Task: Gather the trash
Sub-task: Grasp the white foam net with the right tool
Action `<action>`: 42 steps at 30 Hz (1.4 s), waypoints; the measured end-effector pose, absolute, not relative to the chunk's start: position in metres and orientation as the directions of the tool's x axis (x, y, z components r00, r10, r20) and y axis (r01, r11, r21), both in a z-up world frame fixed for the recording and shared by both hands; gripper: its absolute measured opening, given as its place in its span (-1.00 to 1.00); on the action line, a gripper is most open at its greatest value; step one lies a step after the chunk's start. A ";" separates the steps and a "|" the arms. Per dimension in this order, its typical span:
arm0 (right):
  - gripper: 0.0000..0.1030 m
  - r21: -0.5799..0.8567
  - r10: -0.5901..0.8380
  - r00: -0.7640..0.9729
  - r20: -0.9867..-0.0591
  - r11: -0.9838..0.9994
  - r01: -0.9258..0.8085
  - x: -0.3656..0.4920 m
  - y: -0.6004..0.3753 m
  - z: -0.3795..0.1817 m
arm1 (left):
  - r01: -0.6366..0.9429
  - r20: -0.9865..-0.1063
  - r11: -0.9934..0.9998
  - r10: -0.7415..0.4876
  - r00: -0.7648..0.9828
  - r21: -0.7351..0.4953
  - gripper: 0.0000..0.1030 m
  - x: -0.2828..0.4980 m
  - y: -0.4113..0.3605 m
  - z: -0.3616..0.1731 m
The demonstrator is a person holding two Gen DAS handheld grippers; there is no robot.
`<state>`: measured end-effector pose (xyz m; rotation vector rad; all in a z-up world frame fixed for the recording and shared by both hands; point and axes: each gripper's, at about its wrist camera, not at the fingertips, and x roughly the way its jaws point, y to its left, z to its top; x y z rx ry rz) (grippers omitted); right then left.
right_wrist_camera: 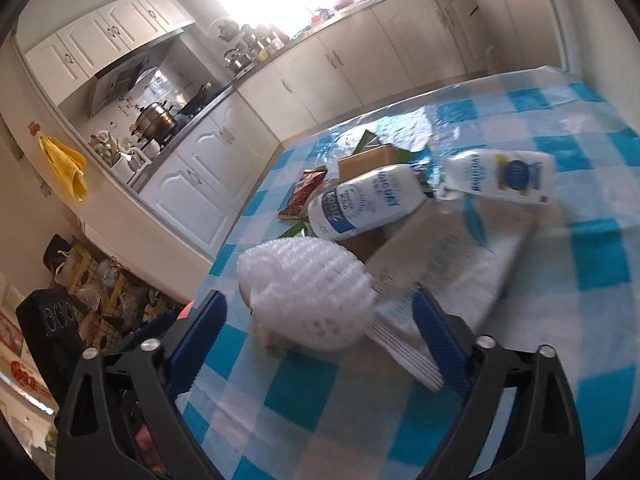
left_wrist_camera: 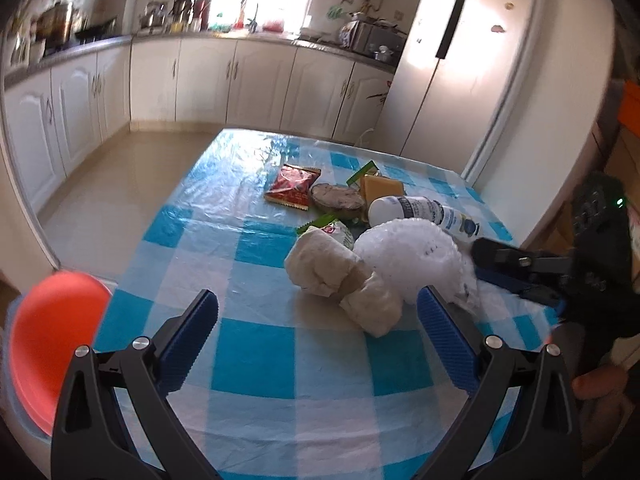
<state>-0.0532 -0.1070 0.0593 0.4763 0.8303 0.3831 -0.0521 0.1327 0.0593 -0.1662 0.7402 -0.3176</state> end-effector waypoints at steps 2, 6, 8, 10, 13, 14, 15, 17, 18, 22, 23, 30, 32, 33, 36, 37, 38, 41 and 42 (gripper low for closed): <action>0.25 0.532 0.498 0.595 -0.630 0.836 -0.137 -0.043 -0.101 0.056 | 0.206 -0.645 0.932 -0.356 0.677 -0.298 0.94 -0.044 0.130 0.058; 0.26 0.531 0.503 0.572 -0.647 0.836 -0.134 -0.026 -0.098 0.050 | 0.164 -0.682 0.932 -0.348 0.644 -0.322 0.94 -0.026 0.121 0.053; 0.27 0.521 0.495 0.565 -0.660 0.844 -0.130 -0.020 -0.097 0.047 | 0.148 -0.690 0.931 -0.347 0.635 -0.332 0.93 -0.020 0.118 0.050; 0.37 0.511 0.486 0.562 -0.669 0.850 -0.128 -0.016 -0.096 0.046 | 0.135 -0.698 0.933 -0.341 0.630 -0.334 0.93 -0.015 0.116 0.048; 0.49 0.468 0.447 0.578 -0.683 0.875 -0.124 -0.012 -0.093 0.044 | 0.111 -0.721 0.941 -0.316 0.616 -0.318 0.86 -0.007 0.111 0.043; 0.49 0.463 0.439 0.583 -0.684 0.879 -0.119 -0.012 -0.096 0.043 | 0.111 -0.721 0.941 -0.319 0.615 -0.321 0.83 -0.006 0.111 0.043; 0.49 0.468 0.442 0.583 -0.681 0.876 -0.117 -0.011 -0.098 0.043 | 0.108 -0.720 0.940 -0.318 0.616 -0.323 0.74 -0.005 0.111 0.043; 0.48 0.482 0.462 0.571 -0.679 0.867 -0.127 -0.009 -0.099 0.040 | 0.095 -0.725 0.944 -0.304 0.618 -0.316 0.60 -0.002 0.111 0.043; 0.45 0.477 0.462 0.568 -0.681 0.869 -0.135 -0.010 -0.098 0.040 | 0.095 -0.728 0.945 -0.303 0.616 -0.313 0.54 -0.001 0.110 0.043; 0.34 0.472 0.474 0.562 -0.678 0.867 -0.162 -0.011 -0.094 0.035 | 0.075 -0.734 0.937 -0.317 0.601 -0.342 0.49 0.002 0.114 0.039; 0.30 0.472 0.477 0.563 -0.675 0.866 -0.167 -0.012 -0.092 0.034 | 0.074 -0.736 0.936 -0.319 0.597 -0.345 0.49 0.002 0.113 0.038; -0.17 0.461 0.479 0.570 -0.668 0.867 -0.189 -0.020 -0.088 0.038 | 0.080 -0.729 0.925 -0.345 0.592 -0.373 0.56 0.003 0.112 0.035; -0.40 0.472 0.482 0.576 -0.660 0.863 -0.180 -0.023 -0.093 0.041 | 0.086 -0.727 0.926 -0.344 0.594 -0.367 0.60 0.003 0.110 0.034; -0.47 0.472 0.478 0.578 -0.661 0.864 -0.176 -0.025 -0.095 0.042 | 0.091 -0.727 0.928 -0.343 0.595 -0.363 0.62 0.002 0.108 0.034; -0.60 0.484 0.476 0.588 -0.654 0.861 -0.158 -0.030 -0.102 0.045 | 0.085 -0.731 0.929 -0.337 0.594 -0.360 0.65 0.003 0.107 0.031; -0.62 0.499 0.481 0.591 -0.648 0.854 -0.148 -0.032 -0.106 0.045 | 0.083 -0.732 0.929 -0.336 0.593 -0.359 0.65 0.004 0.107 0.030; -0.65 0.510 0.486 0.593 -0.642 0.848 -0.143 -0.034 -0.109 0.046 | 0.083 -0.733 0.930 -0.336 0.591 -0.359 0.65 0.004 0.106 0.029; -0.65 0.532 0.493 0.601 -0.630 0.837 -0.129 -0.038 -0.115 0.050 | 0.089 -0.734 0.935 -0.327 0.595 -0.344 0.65 0.004 0.103 0.027; -0.66 0.533 0.492 0.601 -0.630 0.837 -0.126 -0.039 -0.116 0.050 | 0.089 -0.735 0.936 -0.325 0.595 -0.341 0.62 0.004 0.103 0.027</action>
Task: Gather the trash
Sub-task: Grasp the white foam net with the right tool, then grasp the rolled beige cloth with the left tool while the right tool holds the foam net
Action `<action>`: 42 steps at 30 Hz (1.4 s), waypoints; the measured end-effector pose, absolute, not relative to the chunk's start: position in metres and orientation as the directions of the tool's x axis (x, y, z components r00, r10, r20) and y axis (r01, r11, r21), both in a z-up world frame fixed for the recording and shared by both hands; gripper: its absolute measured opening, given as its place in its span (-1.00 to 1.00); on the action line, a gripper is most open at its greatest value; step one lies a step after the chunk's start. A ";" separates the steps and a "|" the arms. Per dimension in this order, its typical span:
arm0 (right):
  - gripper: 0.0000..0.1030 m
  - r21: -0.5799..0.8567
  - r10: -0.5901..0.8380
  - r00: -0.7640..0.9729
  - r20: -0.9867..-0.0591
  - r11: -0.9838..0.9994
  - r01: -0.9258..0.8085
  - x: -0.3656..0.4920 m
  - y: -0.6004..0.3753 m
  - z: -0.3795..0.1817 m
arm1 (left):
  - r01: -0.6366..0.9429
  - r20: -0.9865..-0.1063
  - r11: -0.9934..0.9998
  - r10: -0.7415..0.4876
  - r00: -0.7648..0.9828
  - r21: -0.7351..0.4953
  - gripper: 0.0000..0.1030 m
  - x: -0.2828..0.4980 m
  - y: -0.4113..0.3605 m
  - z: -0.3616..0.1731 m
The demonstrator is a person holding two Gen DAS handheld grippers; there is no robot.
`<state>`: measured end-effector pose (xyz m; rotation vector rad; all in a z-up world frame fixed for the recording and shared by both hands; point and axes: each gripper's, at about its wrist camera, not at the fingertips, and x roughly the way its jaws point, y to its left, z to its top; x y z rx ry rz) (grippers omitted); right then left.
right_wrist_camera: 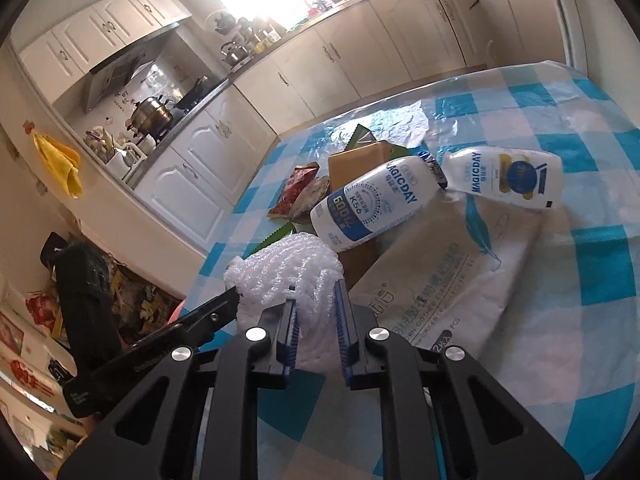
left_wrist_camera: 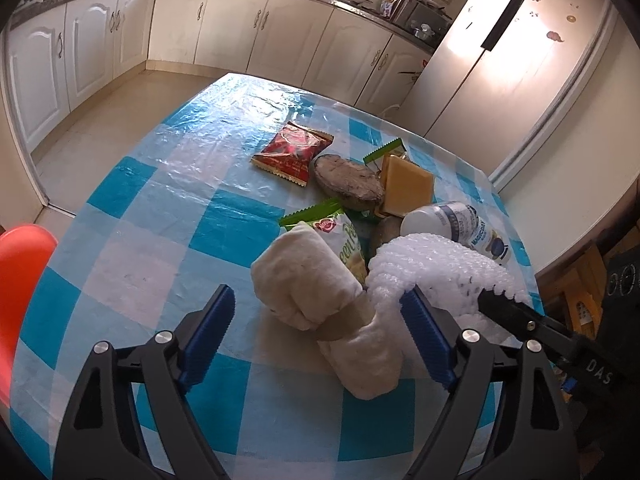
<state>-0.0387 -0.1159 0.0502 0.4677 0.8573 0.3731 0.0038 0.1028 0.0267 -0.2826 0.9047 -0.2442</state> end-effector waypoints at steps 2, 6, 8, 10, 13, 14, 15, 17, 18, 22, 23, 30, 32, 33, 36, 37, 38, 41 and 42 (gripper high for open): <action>-0.67 0.556 0.507 0.603 -0.616 0.822 -0.122 -0.040 -0.118 0.051 | 0.084 -0.735 0.934 -0.326 0.595 -0.346 0.52 0.004 0.103 0.026; -0.68 0.590 0.530 0.604 -0.595 0.799 -0.121 -0.043 -0.120 0.054 | 0.100 -0.728 0.927 -0.347 0.592 -0.361 0.34 0.002 0.105 0.027; -0.68 0.609 0.542 0.611 -0.577 0.784 -0.121 -0.046 -0.122 0.057 | 0.099 -0.724 0.925 -0.350 0.595 -0.366 0.33 0.001 0.107 0.028; -0.69 0.613 0.541 0.620 -0.568 0.781 -0.120 -0.050 -0.124 0.061 | 0.106 -0.716 0.917 -0.368 0.593 -0.384 0.41 -0.001 0.109 0.028; -0.69 0.619 0.532 0.644 -0.550 0.777 -0.113 -0.055 -0.128 0.068 | 0.118 -0.708 0.919 -0.368 0.603 -0.377 0.67 -0.005 0.110 0.028; -0.69 0.617 0.524 0.654 -0.546 0.779 -0.109 -0.057 -0.131 0.070 | 0.128 -0.706 0.918 -0.372 0.602 -0.374 0.69 -0.006 0.108 0.028; -0.69 0.614 0.515 0.662 -0.544 0.782 -0.104 -0.059 -0.132 0.072 | 0.142 -0.704 0.917 -0.380 0.600 -0.374 0.73 -0.007 0.106 0.029; -0.69 0.619 0.503 0.684 -0.528 0.780 -0.095 -0.062 -0.138 0.076 | 0.168 -0.694 0.918 -0.383 0.610 -0.358 0.75 -0.010 0.100 0.033; -0.69 0.621 0.498 0.692 -0.523 0.779 -0.091 -0.063 -0.140 0.078 | 0.182 -0.689 0.920 -0.383 0.615 -0.348 0.76 -0.011 0.097 0.035; -0.69 0.639 0.477 0.724 -0.498 0.766 -0.065 -0.067 -0.154 0.082 | 0.208 -0.674 0.920 -0.385 0.631 -0.331 0.82 -0.013 0.090 0.040; -0.69 0.642 0.472 0.729 -0.495 0.764 -0.058 -0.069 -0.156 0.082 | 0.212 -0.666 0.915 -0.397 0.632 -0.344 0.83 -0.013 0.091 0.041; -0.69 0.657 0.453 0.740 -0.498 0.754 -0.019 -0.068 -0.169 0.076 | 0.266 -0.632 0.886 -0.459 0.625 -0.380 0.87 -0.025 0.090 0.044; -0.69 0.650 0.443 0.742 -0.504 0.760 -0.012 -0.068 -0.169 0.074 | 0.288 -0.609 0.864 -0.497 0.618 -0.412 0.87 -0.028 0.093 0.045; -0.69 0.644 0.435 0.744 -0.507 0.765 -0.008 -0.069 -0.169 0.073 | 0.296 -0.601 0.857 -0.508 0.616 -0.421 0.87 -0.029 0.094 0.046; -0.69 0.636 0.424 0.744 -0.517 0.772 0.001 -0.068 -0.169 0.070 | 0.340 -0.564 0.823 -0.562 0.605 -0.456 0.87 -0.031 0.098 0.049; -0.69 0.626 0.415 0.744 -0.524 0.780 0.006 -0.068 -0.169 0.069 | 0.351 -0.550 0.804 -0.587 0.594 -0.480 0.87 -0.031 0.100 0.049; -0.69 0.616 0.407 0.743 -0.531 0.787 0.010 -0.068 -0.168 0.069 | 0.356 -0.535 0.788 -0.607 0.587 -0.502 0.87 -0.032 0.102 0.049; -0.69 0.606 0.397 0.736 -0.548 0.795 0.023 -0.067 -0.168 0.064 | 0.383 -0.481 0.721 -0.680 0.554 -0.578 0.88 -0.033 0.110 0.049; -0.69 0.608 0.398 0.732 -0.553 0.793 0.028 -0.067 -0.169 0.062 | 0.379 -0.476 0.721 -0.678 0.560 -0.580 0.88 -0.033 0.112 0.049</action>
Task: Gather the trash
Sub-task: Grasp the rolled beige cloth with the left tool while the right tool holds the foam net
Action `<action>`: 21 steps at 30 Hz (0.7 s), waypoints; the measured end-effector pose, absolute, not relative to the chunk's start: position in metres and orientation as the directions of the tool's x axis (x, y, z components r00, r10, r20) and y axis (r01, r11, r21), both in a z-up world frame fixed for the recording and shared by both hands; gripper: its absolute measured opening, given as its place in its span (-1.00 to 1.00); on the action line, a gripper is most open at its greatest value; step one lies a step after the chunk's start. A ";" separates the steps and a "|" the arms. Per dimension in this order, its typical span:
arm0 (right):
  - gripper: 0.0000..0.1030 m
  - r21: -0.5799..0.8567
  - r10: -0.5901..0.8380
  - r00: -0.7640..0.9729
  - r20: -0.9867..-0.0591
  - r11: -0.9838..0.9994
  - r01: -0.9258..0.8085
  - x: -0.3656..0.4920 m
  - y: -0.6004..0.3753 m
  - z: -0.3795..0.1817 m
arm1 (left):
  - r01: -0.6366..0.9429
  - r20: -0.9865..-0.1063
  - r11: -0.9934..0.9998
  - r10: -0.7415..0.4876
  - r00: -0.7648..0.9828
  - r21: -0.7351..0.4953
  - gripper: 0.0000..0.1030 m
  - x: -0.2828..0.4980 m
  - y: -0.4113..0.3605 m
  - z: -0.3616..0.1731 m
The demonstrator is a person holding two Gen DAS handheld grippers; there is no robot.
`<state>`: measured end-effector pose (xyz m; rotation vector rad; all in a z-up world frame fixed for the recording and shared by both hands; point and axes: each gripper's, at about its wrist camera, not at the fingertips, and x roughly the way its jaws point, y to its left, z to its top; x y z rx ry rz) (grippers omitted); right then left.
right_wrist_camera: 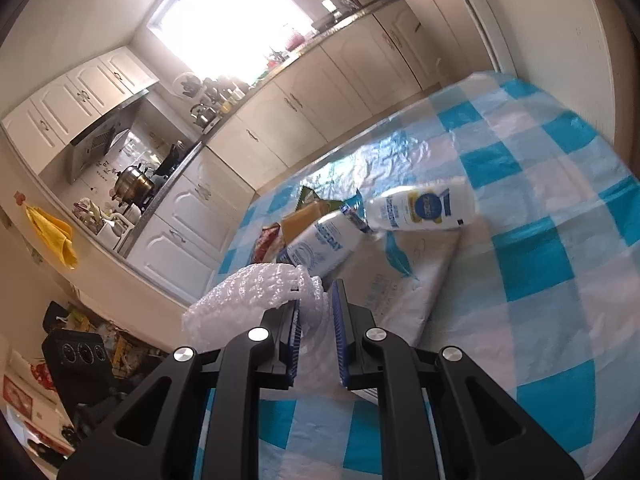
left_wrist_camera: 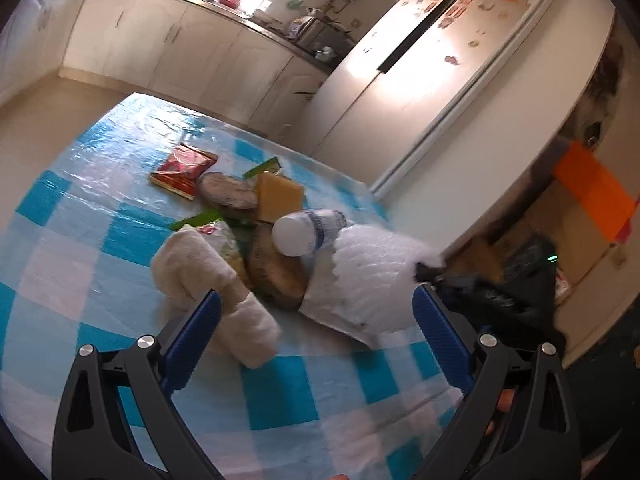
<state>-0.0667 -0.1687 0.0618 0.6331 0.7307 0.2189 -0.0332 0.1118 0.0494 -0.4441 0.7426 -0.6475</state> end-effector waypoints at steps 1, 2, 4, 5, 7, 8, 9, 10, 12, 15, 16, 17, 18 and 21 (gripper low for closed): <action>-0.69 0.607 0.394 0.732 -0.556 0.794 0.033 -0.066 -0.170 0.061 | 0.360 -0.485 0.740 -0.654 0.581 -0.568 0.88 -0.032 0.114 0.049; -0.69 0.607 0.392 0.731 -0.558 0.793 0.039 -0.066 -0.170 0.060 | 0.317 -0.516 0.780 -0.604 0.607 -0.540 0.88 -0.029 0.115 0.048; -0.69 0.613 0.395 0.733 -0.554 0.789 0.039 -0.066 -0.172 0.060 | 0.249 -0.572 0.841 -0.516 0.638 -0.480 0.88 -0.024 0.114 0.047; -0.69 0.614 0.394 0.736 -0.550 0.789 0.037 -0.067 -0.172 0.062 | 0.230 -0.590 0.860 -0.485 0.645 -0.456 0.88 -0.023 0.113 0.046; -0.69 0.614 0.395 0.740 -0.544 0.789 0.030 -0.068 -0.171 0.064 | 0.188 -0.636 0.889 -0.434 0.638 -0.418 0.88 -0.015 0.106 0.041; -0.69 0.616 0.399 0.741 -0.540 0.788 0.025 -0.068 -0.170 0.066 | 0.160 -0.664 0.899 -0.413 0.623 -0.408 0.88 -0.010 0.103 0.037; -0.69 0.615 0.402 0.741 -0.538 0.788 0.019 -0.067 -0.169 0.067 | 0.134 -0.690 0.907 -0.393 0.608 -0.398 0.88 -0.005 0.100 0.033; -0.69 0.614 0.404 0.741 -0.537 0.789 0.014 -0.068 -0.168 0.067 | 0.116 -0.708 0.913 -0.380 0.595 -0.392 0.84 -0.002 0.099 0.030; -0.69 0.607 0.408 0.739 -0.536 0.795 0.001 -0.068 -0.165 0.070 | 0.081 -0.753 0.934 -0.331 0.569 -0.349 0.45 0.006 0.090 0.022; -0.69 0.596 0.406 0.739 -0.537 0.803 -0.009 -0.069 -0.162 0.072 | 0.056 -0.781 0.946 -0.295 0.551 -0.318 0.19 0.012 0.084 0.016; -0.69 0.594 0.406 0.739 -0.537 0.805 -0.011 -0.069 -0.162 0.073 | 0.053 -0.778 0.944 -0.298 0.553 -0.325 0.14 0.011 0.086 0.016; -0.69 0.592 0.407 0.739 -0.537 0.806 -0.013 -0.069 -0.161 0.074 | 0.053 -0.776 0.943 -0.302 0.554 -0.330 0.11 0.011 0.087 0.016; -0.69 0.591 0.407 0.738 -0.538 0.807 -0.014 -0.069 -0.160 0.074 | 0.054 -0.774 0.941 -0.306 0.554 -0.333 0.07 0.011 0.089 0.016; -0.69 0.591 0.416 0.734 -0.536 0.806 -0.025 -0.067 -0.157 0.075 | 0.063 -0.771 0.934 -0.327 0.547 -0.351 -0.03 0.009 0.095 0.017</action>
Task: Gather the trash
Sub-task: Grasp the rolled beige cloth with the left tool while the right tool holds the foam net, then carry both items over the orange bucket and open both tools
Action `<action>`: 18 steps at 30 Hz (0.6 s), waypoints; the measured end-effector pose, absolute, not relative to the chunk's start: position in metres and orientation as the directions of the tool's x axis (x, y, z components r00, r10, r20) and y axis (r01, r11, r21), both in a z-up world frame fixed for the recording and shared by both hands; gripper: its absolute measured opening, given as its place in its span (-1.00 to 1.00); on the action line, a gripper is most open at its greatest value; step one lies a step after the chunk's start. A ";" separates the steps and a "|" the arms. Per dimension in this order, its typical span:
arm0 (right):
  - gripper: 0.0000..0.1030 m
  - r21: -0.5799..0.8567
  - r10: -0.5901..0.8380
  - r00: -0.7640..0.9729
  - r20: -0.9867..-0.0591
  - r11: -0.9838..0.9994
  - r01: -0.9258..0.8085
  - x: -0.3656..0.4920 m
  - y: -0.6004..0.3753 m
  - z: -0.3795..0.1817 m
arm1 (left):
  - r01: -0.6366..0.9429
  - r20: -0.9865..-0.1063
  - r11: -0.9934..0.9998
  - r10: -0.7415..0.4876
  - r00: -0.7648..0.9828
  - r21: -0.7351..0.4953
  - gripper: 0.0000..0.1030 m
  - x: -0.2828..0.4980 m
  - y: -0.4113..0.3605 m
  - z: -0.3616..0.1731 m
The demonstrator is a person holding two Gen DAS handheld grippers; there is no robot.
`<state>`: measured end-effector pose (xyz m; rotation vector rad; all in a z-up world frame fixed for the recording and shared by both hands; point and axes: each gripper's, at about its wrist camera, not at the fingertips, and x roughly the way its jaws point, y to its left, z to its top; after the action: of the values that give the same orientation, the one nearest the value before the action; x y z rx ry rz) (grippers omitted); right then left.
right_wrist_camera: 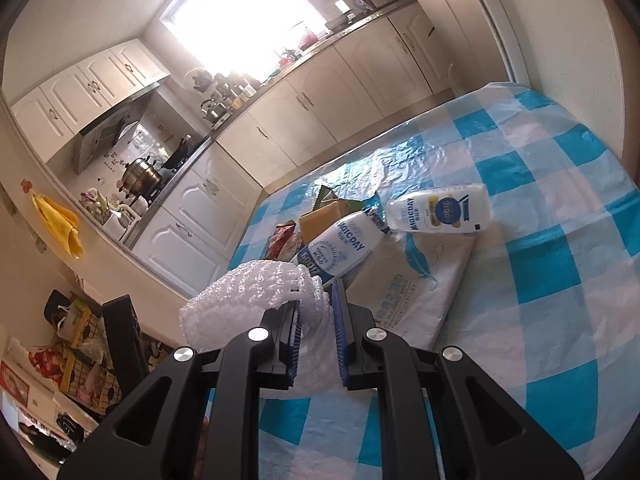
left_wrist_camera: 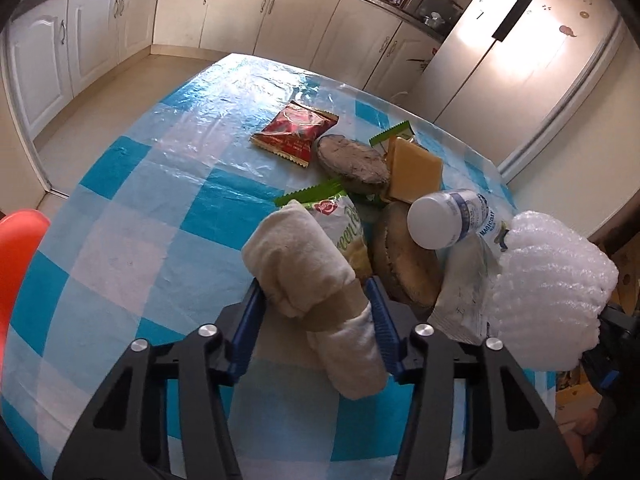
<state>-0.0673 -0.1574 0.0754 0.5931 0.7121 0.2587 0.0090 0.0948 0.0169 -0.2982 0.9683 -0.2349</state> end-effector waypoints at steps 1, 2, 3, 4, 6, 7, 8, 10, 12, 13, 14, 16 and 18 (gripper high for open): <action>-0.69 0.589 0.420 0.732 -0.537 0.808 -0.032 -0.067 -0.155 0.076 | 0.063 -0.769 0.931 -0.333 0.546 -0.359 -0.07 0.008 0.098 0.017; -0.69 0.586 0.425 0.729 -0.538 0.809 -0.039 -0.067 -0.153 0.077 | 0.064 -0.766 0.929 -0.339 0.547 -0.365 -0.08 0.007 0.100 0.017; -0.69 0.583 0.427 0.727 -0.538 0.811 -0.044 -0.068 -0.151 0.078 | 0.064 -0.763 0.928 -0.340 0.549 -0.367 -0.11 0.006 0.103 0.017; -0.69 0.580 0.428 0.726 -0.538 0.813 -0.049 -0.068 -0.149 0.079 | 0.061 -0.762 0.930 -0.334 0.555 -0.364 -0.13 0.004 0.106 0.018; -0.69 0.568 0.431 0.726 -0.536 0.821 -0.067 -0.069 -0.143 0.082 | 0.056 -0.756 0.930 -0.329 0.566 -0.363 -0.15 0.000 0.112 0.020; -0.69 0.558 0.429 0.727 -0.536 0.826 -0.075 -0.070 -0.140 0.085 | 0.055 -0.751 0.927 -0.334 0.570 -0.371 -0.16 -0.001 0.116 0.020; -0.69 0.551 0.427 0.728 -0.536 0.830 -0.081 -0.070 -0.138 0.086 | 0.055 -0.748 0.925 -0.338 0.571 -0.376 -0.16 -0.002 0.119 0.021; -0.69 0.551 0.434 0.725 -0.535 0.830 -0.090 -0.070 -0.133 0.089 | 0.051 -0.739 0.923 -0.338 0.583 -0.381 -0.16 -0.006 0.128 0.023; -0.69 0.552 0.449 0.715 -0.536 0.827 -0.105 -0.069 -0.125 0.090 | 0.048 -0.731 0.922 -0.336 0.594 -0.384 -0.16 -0.010 0.139 0.026; -0.69 0.550 0.453 0.711 -0.538 0.828 -0.111 -0.069 -0.122 0.090 | 0.044 -0.727 0.921 -0.334 0.600 -0.387 -0.16 -0.013 0.146 0.029; -0.69 0.548 0.461 0.704 -0.540 0.827 -0.121 -0.069 -0.116 0.090 | 0.039 -0.723 0.921 -0.329 0.607 -0.387 -0.16 -0.016 0.152 0.031; -0.69 0.554 0.491 0.683 -0.541 0.819 -0.150 -0.067 -0.103 0.091 | 0.021 -0.717 0.925 -0.307 0.626 -0.378 -0.16 -0.023 0.168 0.037; -0.69 0.556 0.520 0.661 -0.541 0.811 -0.184 -0.065 -0.088 0.093 | -0.003 -0.712 0.931 -0.278 0.645 -0.365 -0.16 -0.032 0.187 0.044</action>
<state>-0.0648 -0.0885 0.0926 0.4873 0.7500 0.4162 -0.0321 0.1873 0.0442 -0.3511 0.8601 -0.1602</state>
